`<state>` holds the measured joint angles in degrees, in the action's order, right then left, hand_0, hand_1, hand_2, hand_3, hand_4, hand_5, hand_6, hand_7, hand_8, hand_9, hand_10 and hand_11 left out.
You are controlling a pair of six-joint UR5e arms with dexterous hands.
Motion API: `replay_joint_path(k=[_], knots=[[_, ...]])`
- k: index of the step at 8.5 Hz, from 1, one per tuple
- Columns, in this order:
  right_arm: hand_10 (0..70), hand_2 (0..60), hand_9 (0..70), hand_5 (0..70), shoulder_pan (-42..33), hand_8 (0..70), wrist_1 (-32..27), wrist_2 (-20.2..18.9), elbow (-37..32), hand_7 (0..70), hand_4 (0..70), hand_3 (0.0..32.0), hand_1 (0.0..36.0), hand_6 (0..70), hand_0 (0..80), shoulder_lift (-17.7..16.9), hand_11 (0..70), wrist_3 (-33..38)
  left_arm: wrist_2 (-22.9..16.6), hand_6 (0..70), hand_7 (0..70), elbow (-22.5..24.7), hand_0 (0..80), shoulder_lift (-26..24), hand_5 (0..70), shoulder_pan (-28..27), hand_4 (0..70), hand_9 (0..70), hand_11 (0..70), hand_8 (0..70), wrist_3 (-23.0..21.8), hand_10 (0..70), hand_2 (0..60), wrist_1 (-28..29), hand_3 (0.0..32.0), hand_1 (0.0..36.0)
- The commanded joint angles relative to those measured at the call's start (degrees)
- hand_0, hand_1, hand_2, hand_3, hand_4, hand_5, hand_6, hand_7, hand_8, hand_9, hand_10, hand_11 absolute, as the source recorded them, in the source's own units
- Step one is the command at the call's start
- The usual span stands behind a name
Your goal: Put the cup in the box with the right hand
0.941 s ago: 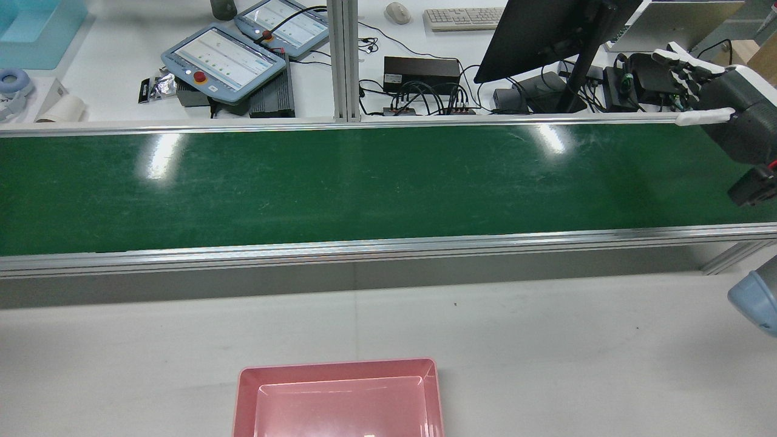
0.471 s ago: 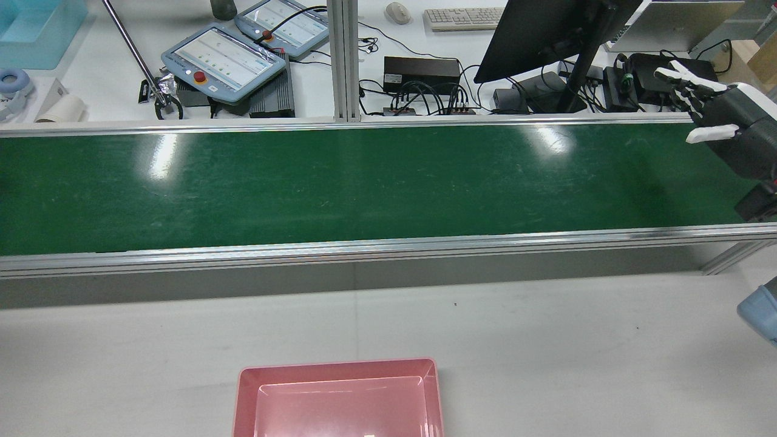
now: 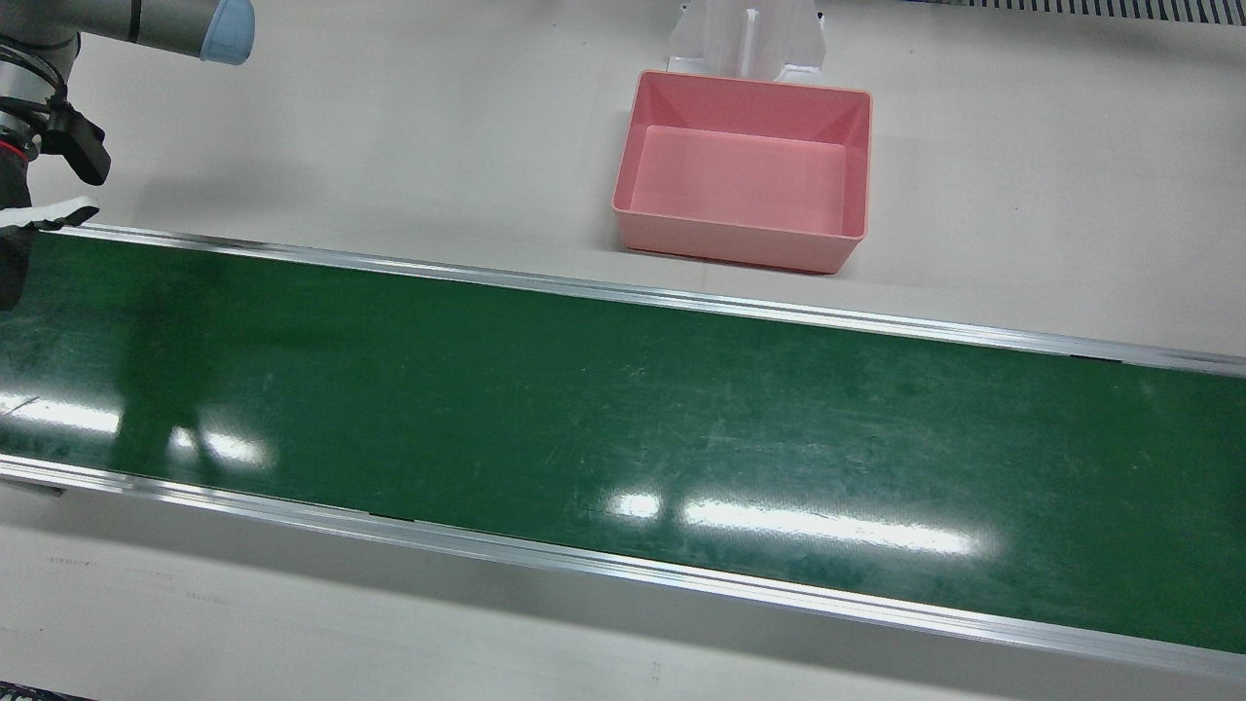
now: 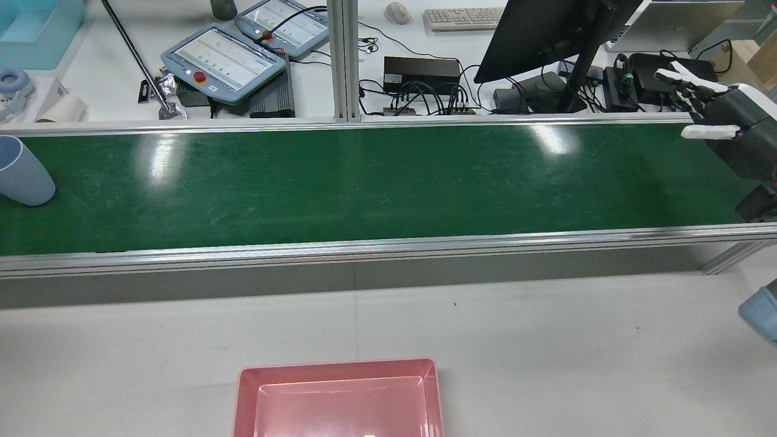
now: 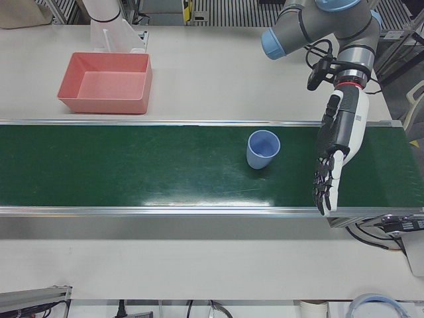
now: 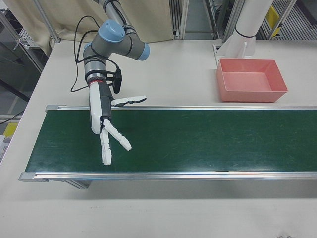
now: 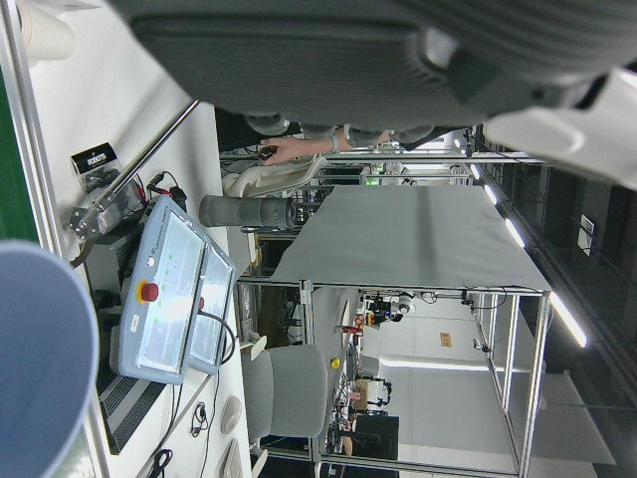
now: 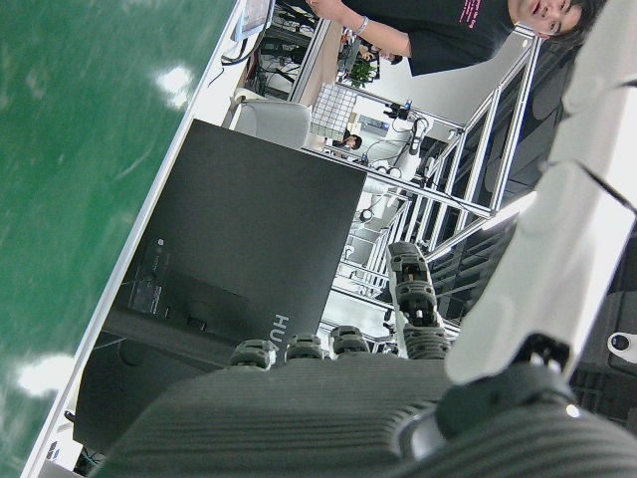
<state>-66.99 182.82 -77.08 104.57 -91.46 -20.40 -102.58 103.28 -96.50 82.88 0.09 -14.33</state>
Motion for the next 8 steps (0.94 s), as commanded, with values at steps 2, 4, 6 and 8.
replay_joint_path(k=[2, 4, 6, 8], knots=[[1.0, 3.2, 4.0, 3.7, 0.11, 1.1, -0.27, -0.09, -0.15, 6.1, 2.5, 1.0, 7.8, 2.2, 45.5, -0.03, 3.0, 0.01, 0.01, 0.0, 0.0, -0.01, 0.0, 0.0, 0.0, 0.0, 0.0, 0.0, 0.0, 0.0, 0.0, 0.0, 0.0, 0.0, 0.0, 0.0], [1.0, 0.0, 4.0, 3.6, 0.2, 1.1, -0.27, -0.09, -0.15, 6.2, 3.1, 0.8, 6.7, 2.2, 46.0, -0.03, 2.8, 0.01, 0.01, 0.0, 0.0, -0.01, 0.0, 0.0, 0.0, 0.0, 0.0, 0.0, 0.0, 0.0, 0.0, 0.0, 0.0, 0.0, 0.0, 0.0], [1.0, 10.3, 4.0, 3.5, 0.28, 1.2, -0.27, -0.09, -0.06, 6.4, 2.4, 1.4, 9.2, 2.2, 43.4, -0.03, 2.8, 0.01, 0.01, 0.0, 0.0, -0.01, 0.0, 0.0, 0.0, 0.0, 0.0, 0.0, 0.0, 0.0, 0.0, 0.0, 0.0, 0.0, 0.0, 0.0], [0.9, 3.5, 4.0, 3.4, 0.37, 1.1, -0.27, -0.09, -0.06, 6.0, 2.5, 1.8, 7.0, 2.0, 44.8, -0.12, 2.7, 0.01, 0.01, 0.0, 0.0, -0.01, 0.0, 0.0, 0.0, 0.0, 0.0, 0.0, 0.0, 0.0, 0.0, 0.0, 0.0, 0.0, 0.0, 0.0]])
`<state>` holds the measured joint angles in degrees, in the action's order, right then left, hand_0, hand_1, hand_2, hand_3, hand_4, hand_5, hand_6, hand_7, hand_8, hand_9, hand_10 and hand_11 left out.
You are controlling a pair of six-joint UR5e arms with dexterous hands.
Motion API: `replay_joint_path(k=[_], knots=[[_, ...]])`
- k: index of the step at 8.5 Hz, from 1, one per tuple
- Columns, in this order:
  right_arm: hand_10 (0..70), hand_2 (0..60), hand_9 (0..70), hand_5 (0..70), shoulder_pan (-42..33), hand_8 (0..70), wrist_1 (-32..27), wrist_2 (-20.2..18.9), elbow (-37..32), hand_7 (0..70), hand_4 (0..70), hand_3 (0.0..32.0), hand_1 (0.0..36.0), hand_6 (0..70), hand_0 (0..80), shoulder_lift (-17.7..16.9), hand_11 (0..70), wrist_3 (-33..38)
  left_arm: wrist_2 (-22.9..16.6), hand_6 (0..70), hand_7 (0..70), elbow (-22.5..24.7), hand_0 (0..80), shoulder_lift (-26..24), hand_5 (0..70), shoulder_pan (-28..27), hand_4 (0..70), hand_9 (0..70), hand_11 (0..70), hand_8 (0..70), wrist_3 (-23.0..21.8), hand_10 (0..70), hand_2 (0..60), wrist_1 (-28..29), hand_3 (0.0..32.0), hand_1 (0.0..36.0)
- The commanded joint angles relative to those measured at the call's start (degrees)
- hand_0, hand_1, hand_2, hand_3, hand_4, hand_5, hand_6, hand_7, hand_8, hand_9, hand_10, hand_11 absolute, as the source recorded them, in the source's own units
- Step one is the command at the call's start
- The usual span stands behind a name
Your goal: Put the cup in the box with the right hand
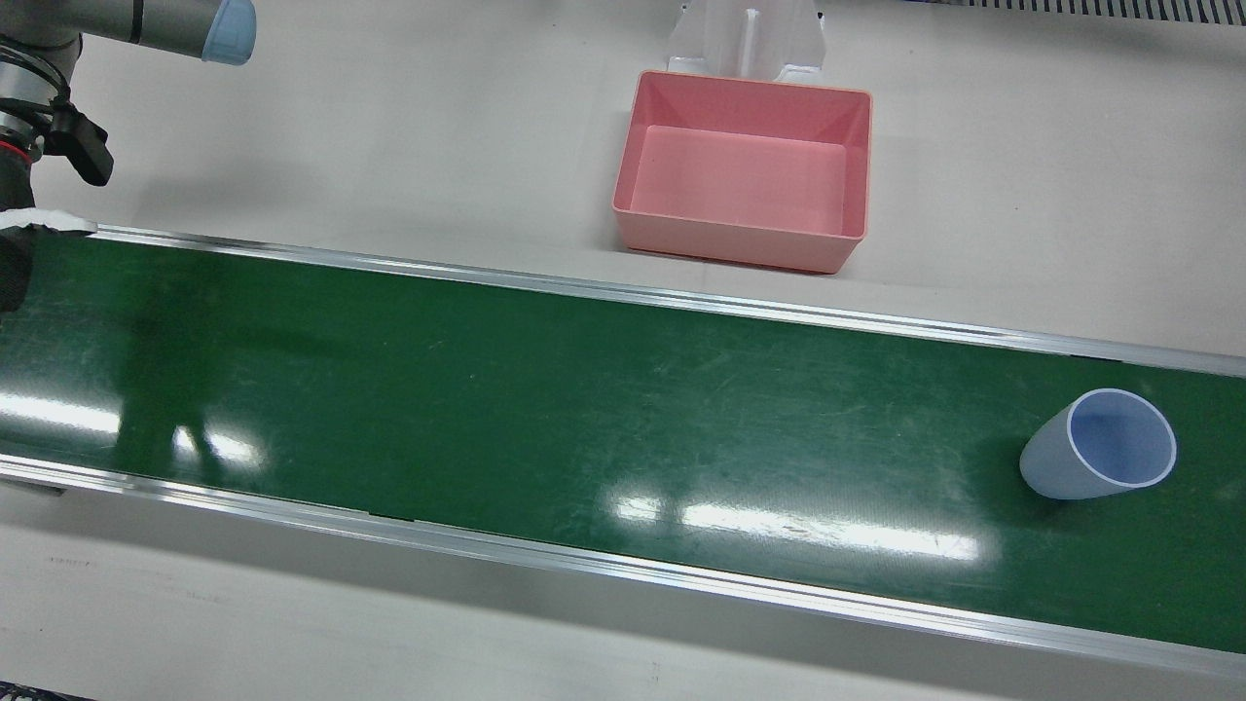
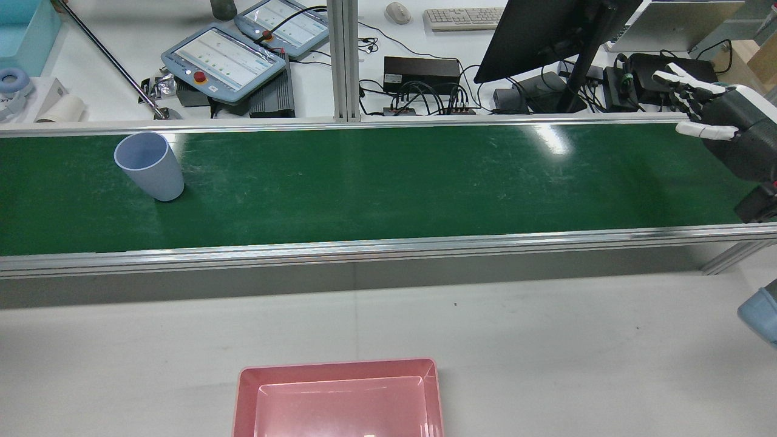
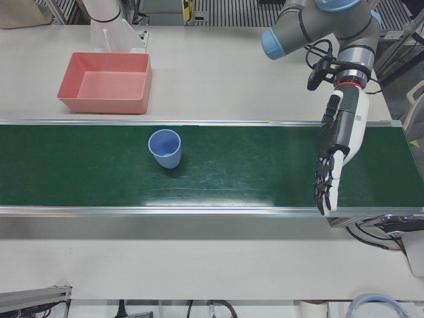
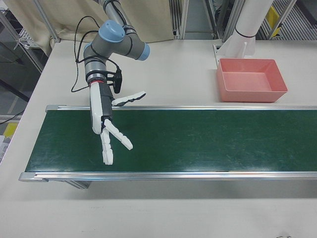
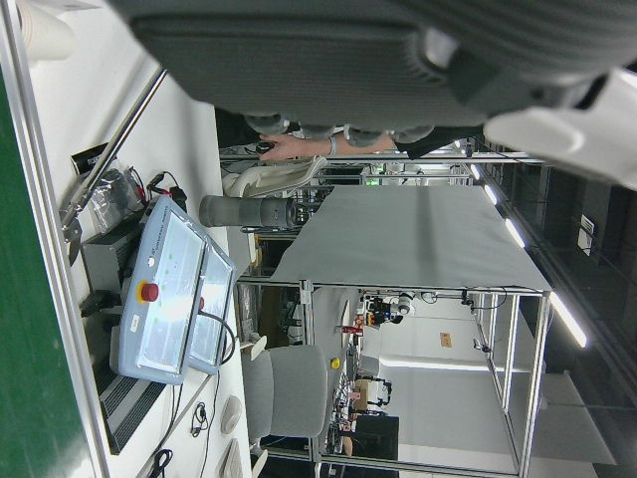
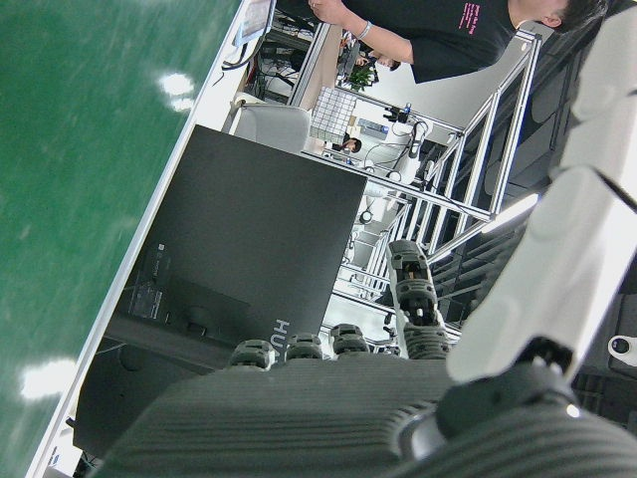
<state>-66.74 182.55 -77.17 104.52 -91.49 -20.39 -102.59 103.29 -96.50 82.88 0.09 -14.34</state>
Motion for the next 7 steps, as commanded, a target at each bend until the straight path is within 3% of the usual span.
replay_joint_path(k=[1, 3, 6, 7], knots=[[1.0, 10.6, 4.0, 3.3, 0.21, 1.1, 0.0, 0.0, -0.02, 5.9, 1.9, 1.8, 8.7, 2.0, 42.6, -0.09, 2.8, -0.09, 0.02, 0.0, 0.0, -0.02, 0.0, 0.0, 0.0, -0.08, 0.0, 0.0, 0.0, 0.0, 0.0, 0.0, 0.0, 0.02, 0.0, 0.0], [1.0, 0.0, 4.1, 3.3, 1.0, 1.1, 0.0, 0.0, -0.28, 5.8, 2.7, 2.2, 5.8, 2.0, 45.1, -0.09, 2.9, -0.26, 0.02, 0.0, 0.0, -0.02, 0.0, 0.0, 0.0, 0.0, 0.0, 0.0, 0.0, 0.0, 0.0, 0.0, 0.0, 0.02, 0.0, 0.0], [1.1, 10.8, 4.3, 3.3, 1.97, 1.2, 0.0, 0.0, -0.55, 5.9, 2.0, 2.4, 8.4, 2.0, 41.4, -0.09, 3.0, -0.53, -0.06, 0.0, 0.0, -0.02, 0.0, 0.0, 0.0, 0.0, 0.0, 0.0, 0.0, 0.0, 0.0, 0.0, 0.0, -0.07, 0.0, 0.0], [1.4, 10.6, 4.2, 3.3, 2.23, 1.2, 0.0, 0.09, -0.55, 6.1, 2.0, 2.4, 8.5, 2.0, 42.2, -0.09, 3.3, -0.61, 0.02, 0.0, 0.0, 0.07, 0.0, 0.0, 0.0, 0.0, 0.0, 0.0, 0.0, 0.0, 0.0, 0.0, 0.0, -0.07, 0.0, 0.0]])
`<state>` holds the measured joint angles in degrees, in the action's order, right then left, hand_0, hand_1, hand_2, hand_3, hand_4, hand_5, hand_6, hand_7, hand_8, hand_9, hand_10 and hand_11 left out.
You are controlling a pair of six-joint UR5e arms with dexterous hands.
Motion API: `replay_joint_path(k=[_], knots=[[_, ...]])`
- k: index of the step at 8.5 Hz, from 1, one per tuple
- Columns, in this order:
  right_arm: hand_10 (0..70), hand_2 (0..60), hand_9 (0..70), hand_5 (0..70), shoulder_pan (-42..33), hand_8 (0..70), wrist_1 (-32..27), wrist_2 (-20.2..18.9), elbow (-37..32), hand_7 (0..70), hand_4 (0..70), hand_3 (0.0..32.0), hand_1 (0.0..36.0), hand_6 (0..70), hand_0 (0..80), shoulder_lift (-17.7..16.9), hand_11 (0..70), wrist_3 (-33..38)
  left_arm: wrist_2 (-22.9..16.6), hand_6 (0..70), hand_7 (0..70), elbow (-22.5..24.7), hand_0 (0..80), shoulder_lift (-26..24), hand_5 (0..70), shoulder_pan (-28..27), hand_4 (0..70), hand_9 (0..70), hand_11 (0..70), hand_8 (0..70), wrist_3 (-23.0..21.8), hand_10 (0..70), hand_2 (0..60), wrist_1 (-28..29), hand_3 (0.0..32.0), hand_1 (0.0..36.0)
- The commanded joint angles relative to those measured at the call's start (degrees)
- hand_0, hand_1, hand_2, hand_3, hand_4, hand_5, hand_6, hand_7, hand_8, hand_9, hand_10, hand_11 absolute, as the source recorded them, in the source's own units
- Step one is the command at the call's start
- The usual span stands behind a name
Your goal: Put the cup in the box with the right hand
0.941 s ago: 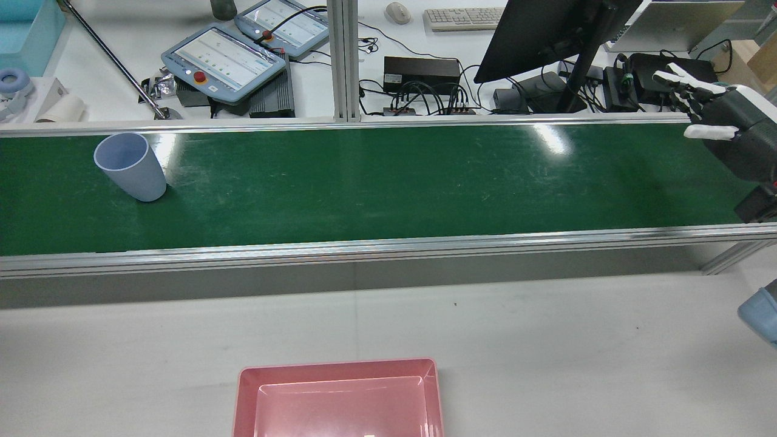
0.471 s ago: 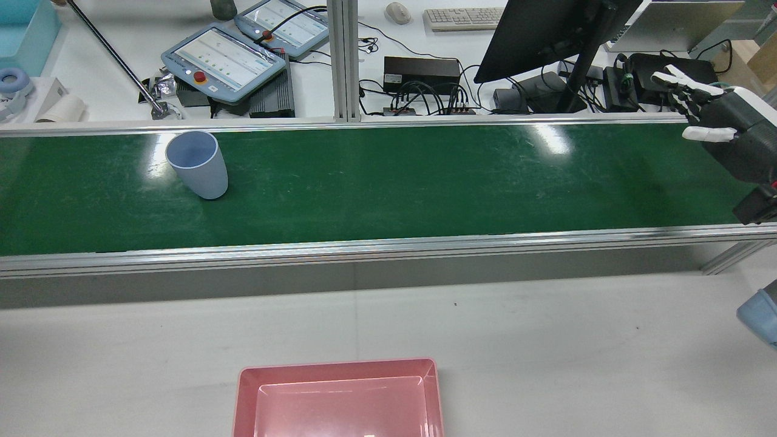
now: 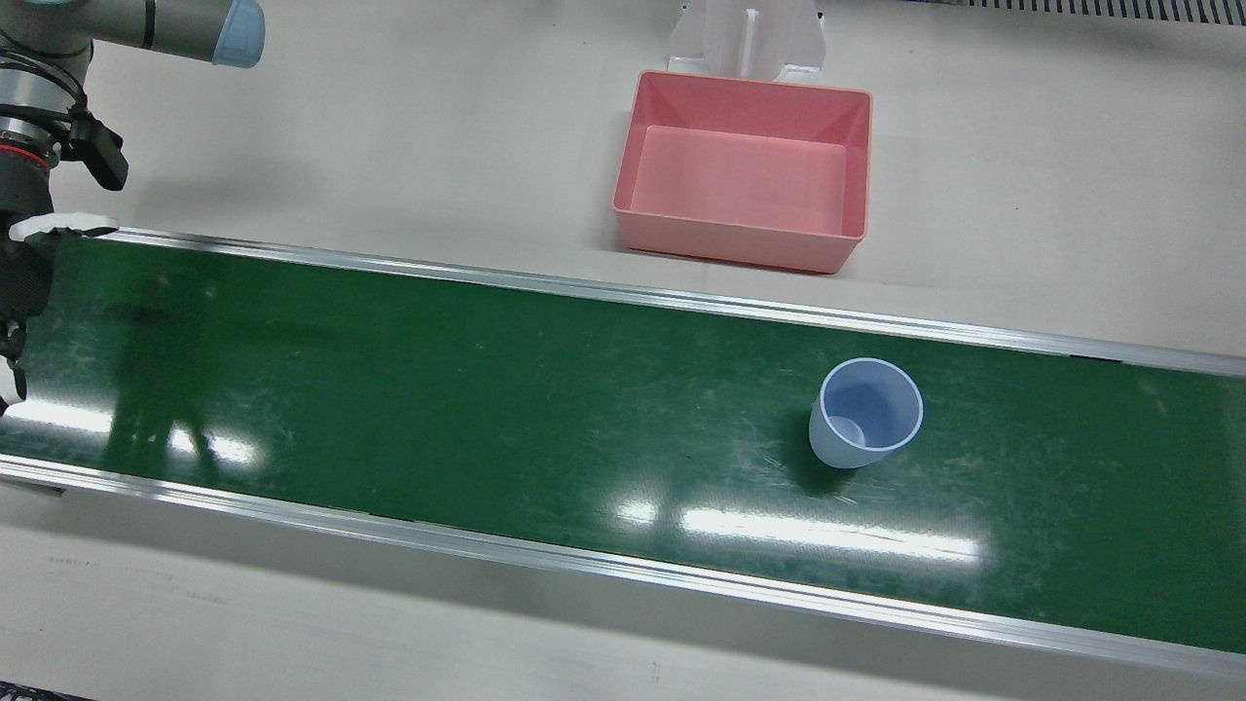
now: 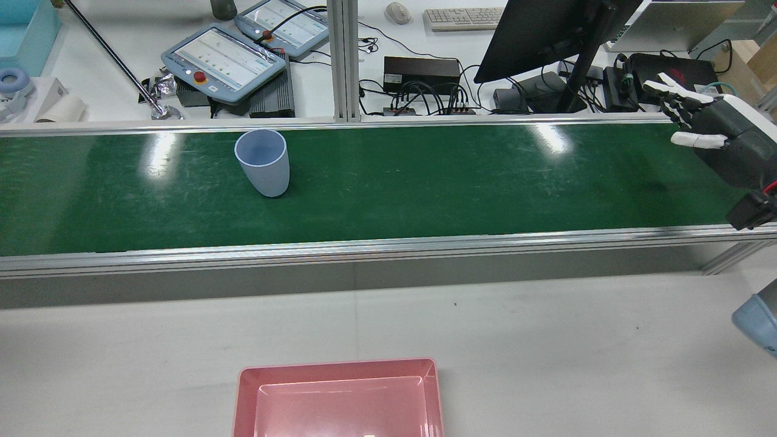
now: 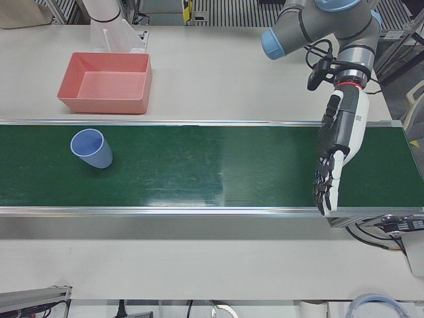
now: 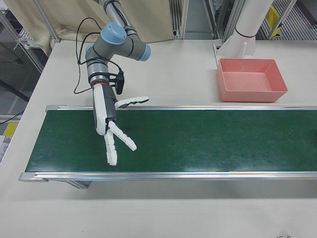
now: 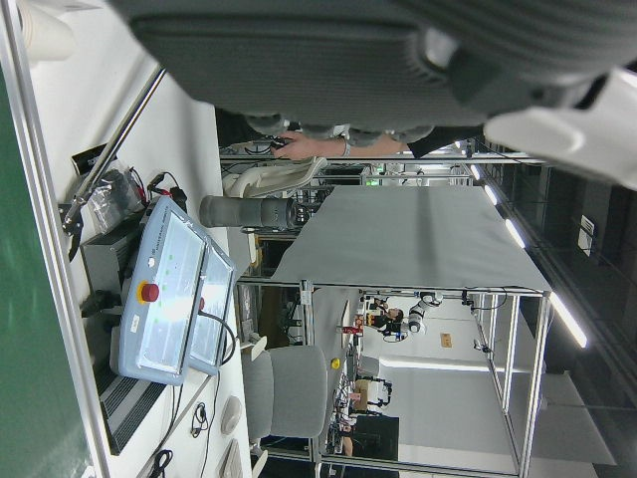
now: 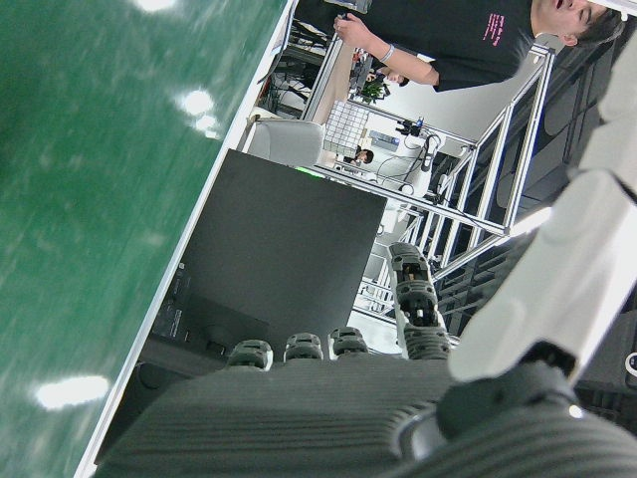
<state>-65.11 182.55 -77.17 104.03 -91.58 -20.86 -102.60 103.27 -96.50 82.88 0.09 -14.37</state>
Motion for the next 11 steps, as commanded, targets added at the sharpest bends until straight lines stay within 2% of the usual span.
replay_joint_path(k=[1, 2, 3, 4, 5, 6, 7, 8, 9, 10, 11], knots=[[1.4, 7.0, 4.2, 3.3, 1.12, 1.3, 0.0, 0.17, 0.03, 6.4, 2.4, 2.8, 7.7, 2.1, 43.4, 0.09, 3.3, -0.06, 0.03, 0.0, 0.0, 0.09, 0.0, 0.0, 0.0, 0.0, 0.0, 0.0, 0.0, 0.0, 0.0, 0.0, 0.0, -0.04, 0.0, 0.0], [1.4, 14.0, 4.2, 3.3, 1.47, 1.3, 0.0, 0.26, 0.03, 6.5, 1.8, 3.0, 9.5, 2.0, 41.7, 0.09, 3.3, -0.06, 0.03, 0.0, 0.0, 0.09, 0.0, 0.0, 0.0, 0.0, 0.0, 0.0, 0.0, 0.0, 0.0, 0.0, 0.0, -0.04, 0.0, 0.0], [1.4, 7.0, 4.1, 3.5, 1.65, 1.2, 0.0, 0.26, 0.12, 6.4, 2.2, 3.0, 8.2, 2.1, 44.1, 0.09, 3.4, -0.06, 0.03, 0.0, 0.0, 0.09, 0.0, 0.0, 0.0, 0.0, 0.0, 0.0, 0.0, 0.0, 0.0, 0.0, 0.0, -0.04, 0.0, 0.0], [1.4, 3.5, 4.1, 3.5, 1.65, 1.1, 0.0, 0.26, 0.12, 6.0, 2.1, 3.4, 7.1, 1.9, 44.8, 0.09, 3.3, -0.06, -0.06, 0.0, 0.0, 0.09, 0.0, 0.0, 0.0, 0.0, 0.0, 0.0, 0.0, 0.0, 0.0, 0.0, 0.0, -0.04, 0.0, 0.0], [1.3, 14.2, 3.9, 3.5, 1.65, 1.0, 0.0, 0.26, 0.12, 5.8, 1.2, 3.0, 9.8, 1.9, 41.9, 0.09, 3.3, -0.06, 0.03, 0.0, 0.0, 0.09, 0.0, 0.0, 0.0, 0.0, 0.0, 0.0, 0.0, 0.0, 0.0, 0.0, 0.0, -0.04, 0.0, 0.0], [1.3, 10.7, 3.9, 3.4, 1.74, 1.0, 0.0, 0.26, 0.12, 5.7, 1.2, 3.8, 8.8, 1.8, 42.6, 0.09, 3.3, -0.06, 0.03, 0.0, 0.0, 0.0, 0.0, 0.0, 0.0, 0.0, 0.0, 0.0, 0.0, 0.0, 0.0, 0.0, 0.0, -0.04, 0.0, 0.0], [1.4, 17.8, 4.0, 3.5, 1.91, 1.1, -0.09, 0.26, 0.12, 5.7, 0.8, 4.2, 10.7, 1.8, 41.0, 0.09, 3.4, -0.06, 0.03, 0.0, 0.0, 0.0, 0.0, 0.0, 0.0, 0.0, 0.0, 0.0, 0.0, 0.0, 0.0, 0.0, 0.0, -0.04, 0.0, 0.0], [1.4, 17.8, 3.9, 3.5, 2.0, 1.0, -0.09, 0.26, 0.12, 5.6, 0.7, 4.4, 10.7, 1.7, 40.9, 0.09, 3.3, -0.06, -0.06, 0.0, 0.0, 0.0, 0.0, 0.0, 0.0, 0.0, 0.0, 0.0, 0.0, 0.0, 0.0, 0.0, 0.0, -0.04, 0.0, 0.0], [1.4, 7.1, 3.9, 3.5, 2.26, 1.0, -0.09, 0.26, 0.2, 5.4, 1.0, 4.6, 8.0, 1.7, 43.5, 0.0, 3.4, -0.15, 0.03, 0.0, 0.0, 0.09, 0.0, 0.0, 0.0, 0.0, 0.0, 0.0, 0.0, 0.0, 0.0, 0.0, 0.0, -0.04, 0.0, 0.0], [1.4, 3.6, 3.8, 3.5, 2.79, 1.0, -0.09, 0.26, 0.21, 5.0, 0.5, 5.0, 7.2, 1.6, 44.4, 0.0, 3.5, -0.76, 0.03, 0.0, 0.0, 0.09, 0.0, 0.0, 0.0, 0.0, 0.0, 0.0, 0.0, 0.0, 0.0, 0.0, 0.0, -0.04, 0.0, 0.0], [1.4, 14.2, 3.8, 3.7, 3.14, 1.0, -0.09, 0.26, 0.29, 4.9, 0.3, 4.8, 10.3, 1.6, 42.4, 0.0, 3.5, -0.94, 0.03, 0.0, 0.0, 0.09, 0.0, 0.0, 0.0, 0.0, 0.0, 0.0, 0.0, 0.0, 0.0, 0.0, 0.0, -0.04, 0.0, 0.0]])
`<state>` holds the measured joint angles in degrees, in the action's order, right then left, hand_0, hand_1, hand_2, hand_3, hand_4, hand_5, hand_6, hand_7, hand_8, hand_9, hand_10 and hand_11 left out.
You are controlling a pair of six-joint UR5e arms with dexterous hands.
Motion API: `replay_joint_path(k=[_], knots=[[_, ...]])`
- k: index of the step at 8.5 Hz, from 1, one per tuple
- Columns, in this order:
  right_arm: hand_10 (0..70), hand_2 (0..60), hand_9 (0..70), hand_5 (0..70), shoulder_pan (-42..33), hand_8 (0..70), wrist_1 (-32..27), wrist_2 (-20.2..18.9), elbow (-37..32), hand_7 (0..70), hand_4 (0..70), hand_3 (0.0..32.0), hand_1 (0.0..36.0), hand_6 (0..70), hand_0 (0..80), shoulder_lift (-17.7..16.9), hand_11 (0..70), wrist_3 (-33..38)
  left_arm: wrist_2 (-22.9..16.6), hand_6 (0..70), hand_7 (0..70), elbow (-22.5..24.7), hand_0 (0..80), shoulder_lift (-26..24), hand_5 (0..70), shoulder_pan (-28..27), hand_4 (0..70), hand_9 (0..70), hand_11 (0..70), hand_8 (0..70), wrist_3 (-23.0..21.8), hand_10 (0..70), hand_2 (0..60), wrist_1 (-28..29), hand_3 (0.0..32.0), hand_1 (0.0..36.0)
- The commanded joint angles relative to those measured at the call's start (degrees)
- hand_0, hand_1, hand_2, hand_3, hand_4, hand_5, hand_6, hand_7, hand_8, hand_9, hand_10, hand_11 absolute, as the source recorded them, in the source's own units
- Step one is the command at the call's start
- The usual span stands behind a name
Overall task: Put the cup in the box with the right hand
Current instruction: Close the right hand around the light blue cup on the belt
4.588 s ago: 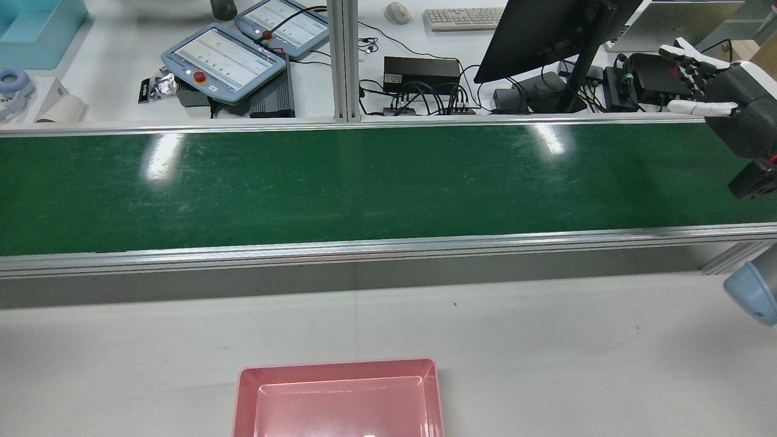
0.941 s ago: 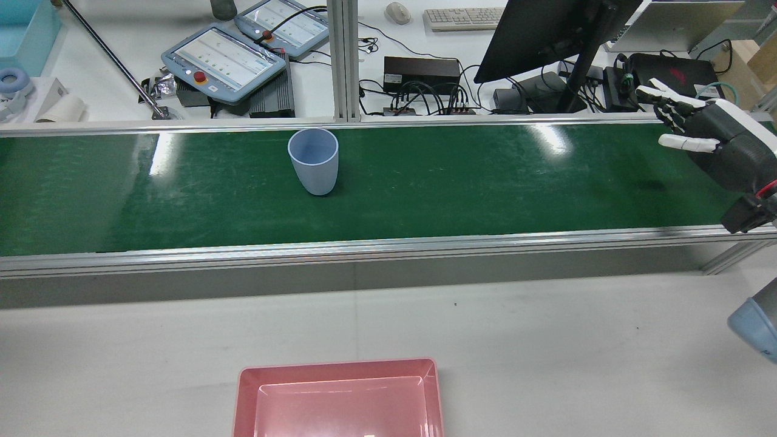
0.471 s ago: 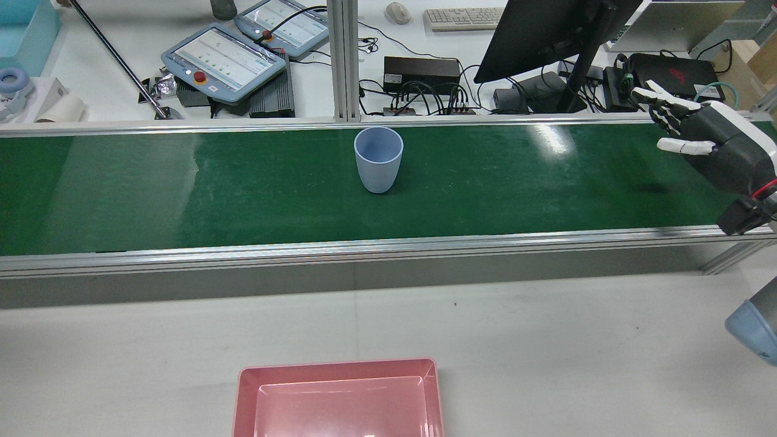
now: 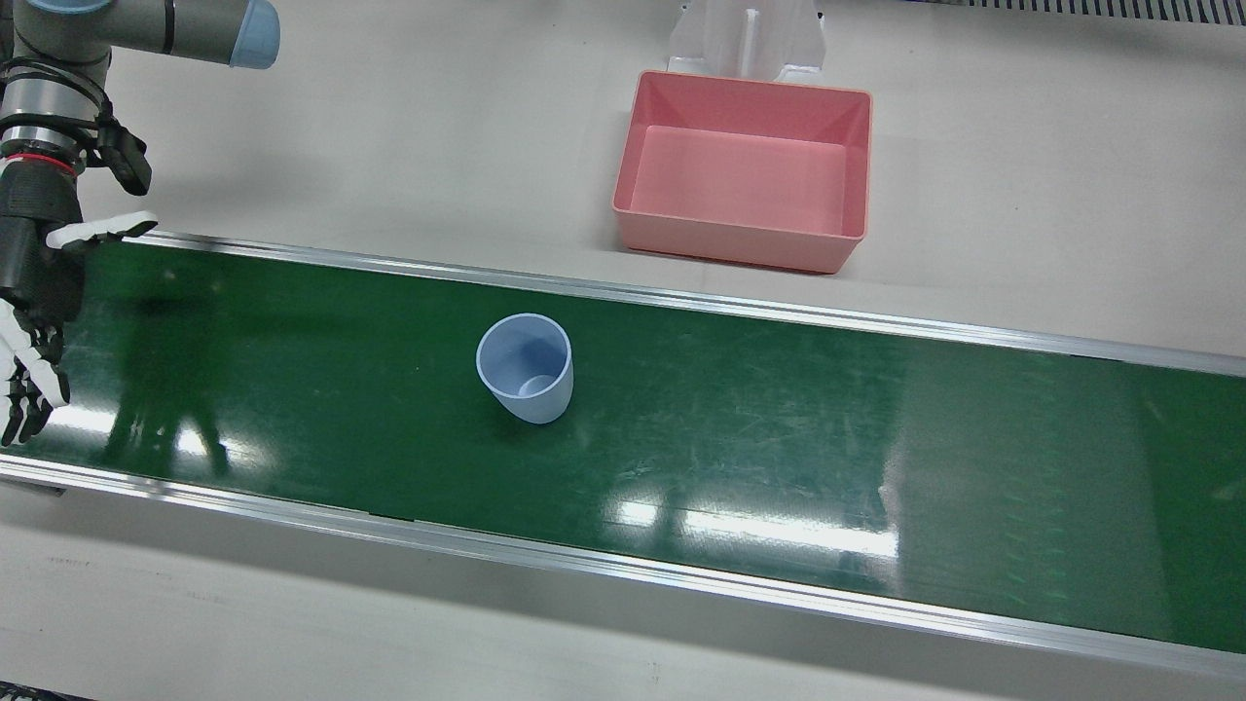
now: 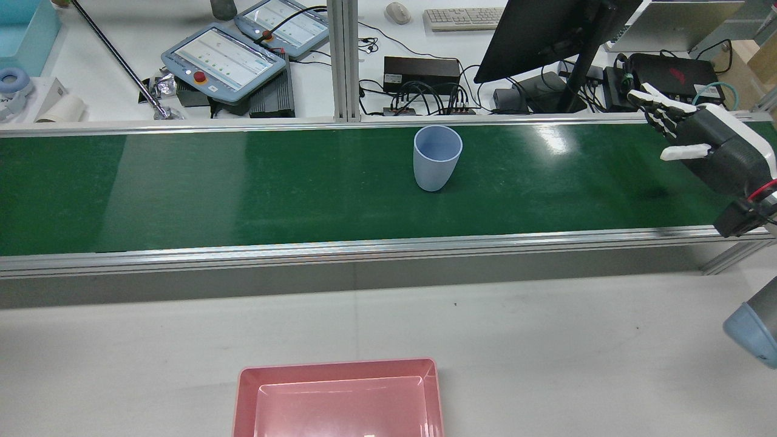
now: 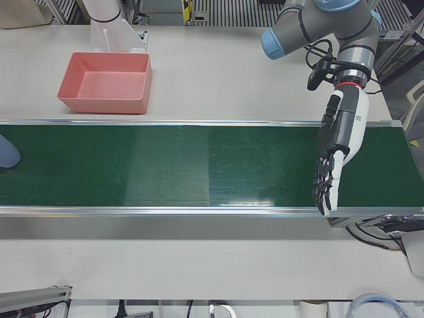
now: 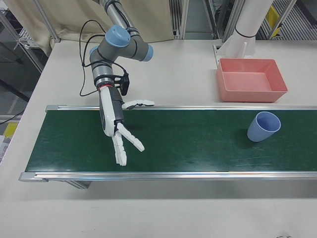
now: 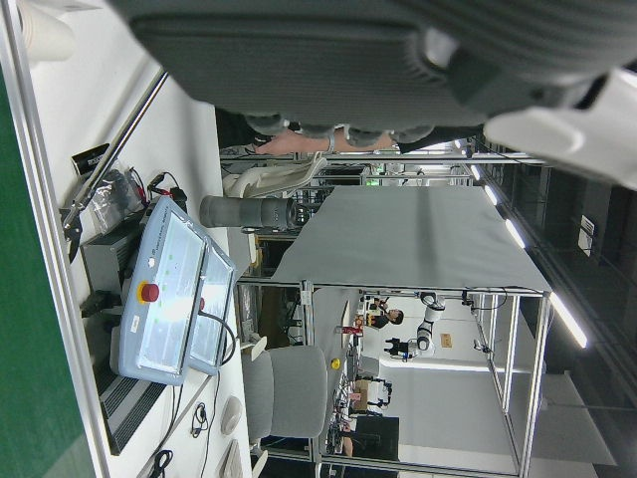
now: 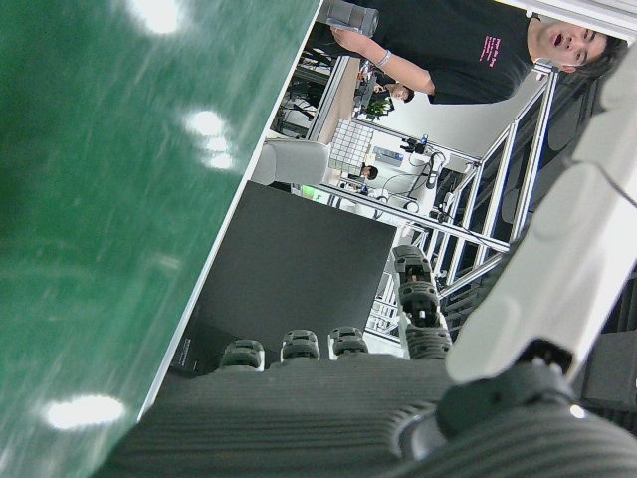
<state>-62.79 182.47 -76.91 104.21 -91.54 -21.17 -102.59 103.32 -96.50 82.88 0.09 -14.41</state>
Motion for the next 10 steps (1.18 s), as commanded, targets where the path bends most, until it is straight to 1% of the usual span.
replay_joint_path(k=[1, 2, 3, 5, 6, 7, 8, 9, 10], knots=[[1.6, 10.6, 4.0, 3.8, 1.0, 1.1, -0.01, 0.0, 0.12, 4.7, 0.1, 5.0, 9.8, 1.6, 43.5, -0.04, 3.8, -0.98, 0.02, 0.0, 0.0, 0.04, 0.0, 0.0, 0.0, 0.0, 0.0, 0.0, 0.0, 0.0, 0.0, 0.0, 0.0, 0.0, 0.0, 0.0], [1.7, 3.5, 3.7, 4.1, 1.01, 1.0, -0.09, 0.0, 0.12, 3.6, 0.0, 5.0, 8.7, 1.5, 45.5, -0.04, 4.0, -1.42, -0.07, 0.0, 0.0, 0.04, 0.0, 0.0, 0.0, 0.0, 0.0, 0.0, 0.0, 0.0, 0.0, 0.0, 0.0, 0.0, 0.0, 0.0], [1.7, 14.2, 3.7, 4.0, 1.35, 1.1, -0.09, 0.0, 0.12, 3.4, 0.0, 5.0, 11.1, 1.5, 42.9, -0.04, 4.0, -1.42, 0.02, 0.0, 0.0, 0.04, 0.0, 0.0, 0.0, 0.0, 0.0, 0.0, 0.0, 0.0, 0.0, 0.0, 0.0, 0.0, 0.0, 0.0], [1.7, 7.1, 3.8, 4.0, 2.23, 1.2, -0.09, 0.18, 0.12, 3.5, 0.0, 5.0, 9.2, 1.5, 44.5, -0.04, 4.1, -1.77, -0.07, 0.0, 0.0, 0.04, 0.0, 0.0, 0.0, 0.0, 0.0, 0.0, 0.0, 0.0, 0.0, 0.0, 0.0, 0.0, 0.0, 0.0], [1.8, 0.0, 3.9, 4.0, 2.24, 1.3, -0.09, 0.26, 0.12, 3.5, 0.0, 4.8, 7.4, 1.5, 46.0, -0.04, 4.1, -1.77, -0.07, 0.0, 0.0, 0.04, 0.0, 0.0, 0.0, 0.0, 0.0, 0.0, 0.0, 0.0, 0.0, 0.0, 0.0, 0.0, 0.0, 0.0], [1.8, 0.0, 4.0, 4.0, 2.32, 1.3, -0.09, 0.26, 0.03, 3.4, 0.0, 4.8, 7.2, 1.5, 45.9, -0.04, 4.1, -1.77, -0.07, 0.0, 0.0, -0.05, 0.0, 0.0, 0.0, 0.0, 0.0, 0.0, 0.0, 0.0, 0.0, 0.0, 0.0, 0.0, 0.0, 0.0], [1.8, 10.9, 4.0, 3.9, 2.67, 1.3, -0.09, 0.35, 0.03, 3.7, 0.0, 4.6, 9.8, 1.6, 43.4, -0.04, 4.1, -1.86, 0.02, 0.0, 0.0, 0.04, 0.0, 0.0, 0.0, 0.0, 0.0, 0.0, 0.0, 0.0, 0.0, 0.0, 0.0, 0.09, 0.0, 0.0], [1.8, 7.7, 4.1, 3.9, 2.94, 1.4, -0.09, 0.35, -0.06, 3.6, 0.0, 4.6, 8.8, 1.5, 44.2, -0.04, 4.1, -1.86, -0.07, 0.0, 0.0, 0.04, 0.0, 0.0, 0.0, 0.0, 0.0, 0.0, 0.0, 0.0, 0.0, 0.0, 0.0, 0.0, 0.0, 0.0], [1.8, 2.2, 4.3, 3.8, 2.94, 1.6, -0.09, 0.35, -0.23, 3.9, 0.0, 4.4, 7.0, 1.6, 45.6, -0.04, 4.1, -1.86, 0.02, 0.0, 0.0, -0.05, 0.0, 0.0, 0.0, 0.0, 0.0, 0.0, 0.0, 0.0, 0.0, 0.0, 0.0, 0.0, 0.0, 0.0]])
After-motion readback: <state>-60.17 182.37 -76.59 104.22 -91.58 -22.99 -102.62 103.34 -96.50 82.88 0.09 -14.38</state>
